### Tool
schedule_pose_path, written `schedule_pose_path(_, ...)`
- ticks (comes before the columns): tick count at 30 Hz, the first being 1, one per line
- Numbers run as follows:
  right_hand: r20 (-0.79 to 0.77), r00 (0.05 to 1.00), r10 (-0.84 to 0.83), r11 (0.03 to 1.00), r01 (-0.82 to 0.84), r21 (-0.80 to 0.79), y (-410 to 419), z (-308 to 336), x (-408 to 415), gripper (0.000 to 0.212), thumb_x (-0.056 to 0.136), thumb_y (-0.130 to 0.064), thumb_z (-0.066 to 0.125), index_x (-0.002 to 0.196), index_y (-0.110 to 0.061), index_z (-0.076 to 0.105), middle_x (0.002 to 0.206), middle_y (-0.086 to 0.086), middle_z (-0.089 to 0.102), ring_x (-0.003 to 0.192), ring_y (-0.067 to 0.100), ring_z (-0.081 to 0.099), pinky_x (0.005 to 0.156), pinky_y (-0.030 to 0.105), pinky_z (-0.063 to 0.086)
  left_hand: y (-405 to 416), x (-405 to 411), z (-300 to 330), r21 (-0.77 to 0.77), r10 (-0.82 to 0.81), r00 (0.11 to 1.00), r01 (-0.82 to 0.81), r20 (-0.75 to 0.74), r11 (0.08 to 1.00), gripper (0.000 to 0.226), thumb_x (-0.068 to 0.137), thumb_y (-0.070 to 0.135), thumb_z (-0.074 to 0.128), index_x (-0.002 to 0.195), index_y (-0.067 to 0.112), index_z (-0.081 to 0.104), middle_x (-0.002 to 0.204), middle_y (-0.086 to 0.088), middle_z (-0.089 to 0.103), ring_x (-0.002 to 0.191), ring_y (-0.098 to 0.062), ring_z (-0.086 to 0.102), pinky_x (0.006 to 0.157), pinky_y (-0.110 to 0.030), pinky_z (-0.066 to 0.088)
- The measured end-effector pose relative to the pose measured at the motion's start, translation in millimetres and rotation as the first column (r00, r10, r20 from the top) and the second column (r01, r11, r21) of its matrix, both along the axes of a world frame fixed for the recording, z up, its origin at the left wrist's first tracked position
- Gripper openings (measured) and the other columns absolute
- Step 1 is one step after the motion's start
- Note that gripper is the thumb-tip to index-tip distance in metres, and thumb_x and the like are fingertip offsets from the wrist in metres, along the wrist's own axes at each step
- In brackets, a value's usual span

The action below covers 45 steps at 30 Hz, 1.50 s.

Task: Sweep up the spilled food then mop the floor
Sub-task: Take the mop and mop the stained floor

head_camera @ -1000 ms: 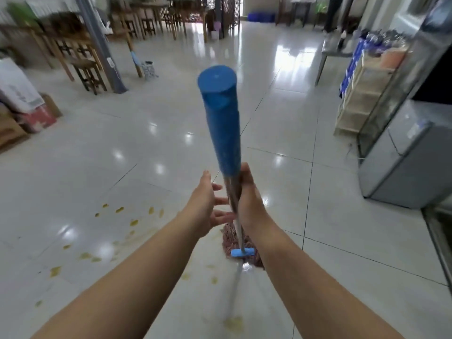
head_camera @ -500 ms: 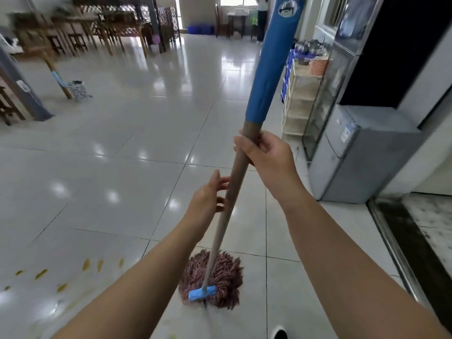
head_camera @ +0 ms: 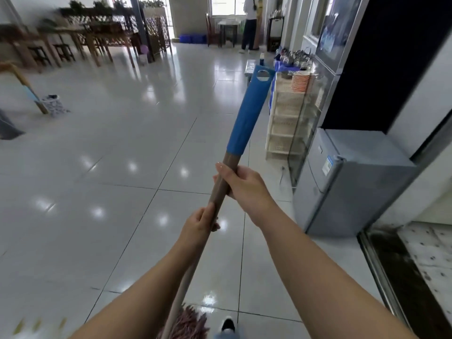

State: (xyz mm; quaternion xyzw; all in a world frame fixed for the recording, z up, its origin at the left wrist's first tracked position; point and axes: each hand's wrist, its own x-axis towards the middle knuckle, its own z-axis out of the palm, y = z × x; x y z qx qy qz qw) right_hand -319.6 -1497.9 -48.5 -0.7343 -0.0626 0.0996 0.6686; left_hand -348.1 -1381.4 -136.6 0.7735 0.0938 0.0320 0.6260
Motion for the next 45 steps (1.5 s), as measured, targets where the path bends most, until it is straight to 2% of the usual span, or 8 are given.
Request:
schedule_pose_path(6,-0.083,0.997,-0.008,1.0,0.01,0.022,-22,-33,137,0.021,0.088,-0.042,0.057,0.08,-0.023,0.056,0.094,0.006,0.066,0.101,0.025,0.064,0.091,0.037,0.053,-18,129,-35,-0.017,0.008,0.997,-0.009,-0.073,1.0,0.048,0.095,0.047,0.042,0.067,0.01,0.054,0.054,0.0,0.057,0.048,-0.006,0.053,0.054,-0.015,0.043)
schedule_pose_path(10,-0.213,0.975,0.069,0.998,-0.069,0.008,-17,-44,241,0.014,0.091,-0.031,0.058,0.084,-0.019,0.055,0.095,0.005,0.065,0.091,0.017,0.065,0.065,0.014,0.056,-12,217,-58,-0.062,0.046,0.989,-0.055,-0.139,0.997,0.05,0.079,0.057,0.044,0.064,0.01,0.053,0.046,0.003,0.055,0.041,-0.004,0.05,0.049,-0.013,0.042)
schedule_pose_path(18,-0.381,0.862,0.333,0.91,-0.4,-0.111,30,-61,401,0.031,0.079,-0.023,0.073,0.104,-0.01,0.06,0.106,0.011,0.068,0.1,0.021,0.066,0.079,0.029,0.057,28,327,-73,-0.094,0.188,0.949,-0.218,-0.253,0.971,0.046,0.091,0.042,0.051,0.059,0.009,0.051,0.034,0.004,0.05,0.033,-0.001,0.045,0.041,-0.01,0.038)
schedule_pose_path(24,-0.466,0.67,0.578,0.693,-0.705,-0.152,104,-90,491,0.044,0.079,-0.036,0.071,0.113,-0.013,0.056,0.108,0.005,0.066,0.097,0.016,0.066,0.082,0.029,0.055,79,380,-92,0.001,0.465,0.816,-0.495,-0.343,0.869,0.044,0.076,0.053,0.043,0.064,0.014,0.059,0.055,0.006,0.061,0.053,-0.005,0.056,0.053,-0.013,0.042)
schedule_pose_path(30,-0.506,0.367,0.78,0.367,-0.924,-0.104,184,-116,559,0.036,0.082,-0.033,0.069,0.109,-0.013,0.059,0.103,0.005,0.068,0.091,0.015,0.068,0.081,0.028,0.055,101,427,-119,0.235,0.826,0.338,-0.848,-0.451,0.475,0.045,0.094,0.052,0.039,0.108,0.016,0.063,0.115,-0.011,0.058,0.108,-0.028,0.05,0.095,-0.037,0.038)
schedule_pose_path(34,-0.457,0.134,0.879,0.105,-0.991,-0.088,243,-110,565,0.02,0.082,-0.032,0.068,0.097,-0.022,0.059,0.098,0.001,0.068,0.089,0.015,0.068,0.083,0.028,0.055,118,441,-100,0.216,0.784,0.0,-0.961,-0.62,0.171,0.069,0.091,0.064,0.027,0.146,0.023,0.028,0.152,-0.014,0.023,0.139,-0.035,0.021,0.113,-0.047,0.019)
schedule_pose_path(39,-0.334,-0.089,0.938,-0.101,-0.995,-0.02,315,-97,530,0.025,0.079,-0.027,0.072,0.098,-0.015,0.061,0.092,0.005,0.069,0.088,0.019,0.069,0.085,0.031,0.056,168,434,-58,-0.351,0.76,-0.075,-0.854,-0.646,-0.383,0.065,0.094,0.057,0.033,0.148,0.038,0.002,0.156,-0.005,0.016,0.139,-0.029,0.026,0.108,-0.041,0.025)
schedule_pose_path(45,-0.205,-0.433,0.878,-0.464,-0.875,-0.139,393,-84,516,0.032,0.082,-0.008,0.064,0.093,-0.037,0.055,0.098,-0.019,0.065,0.092,0.006,0.067,0.082,0.024,0.056,225,420,-39,-0.594,0.806,-0.261,-0.563,-0.532,-0.574,0.064,0.094,0.049,0.043,0.145,0.014,0.027,0.143,-0.01,0.044,0.132,-0.025,0.041,0.099,-0.035,0.035)
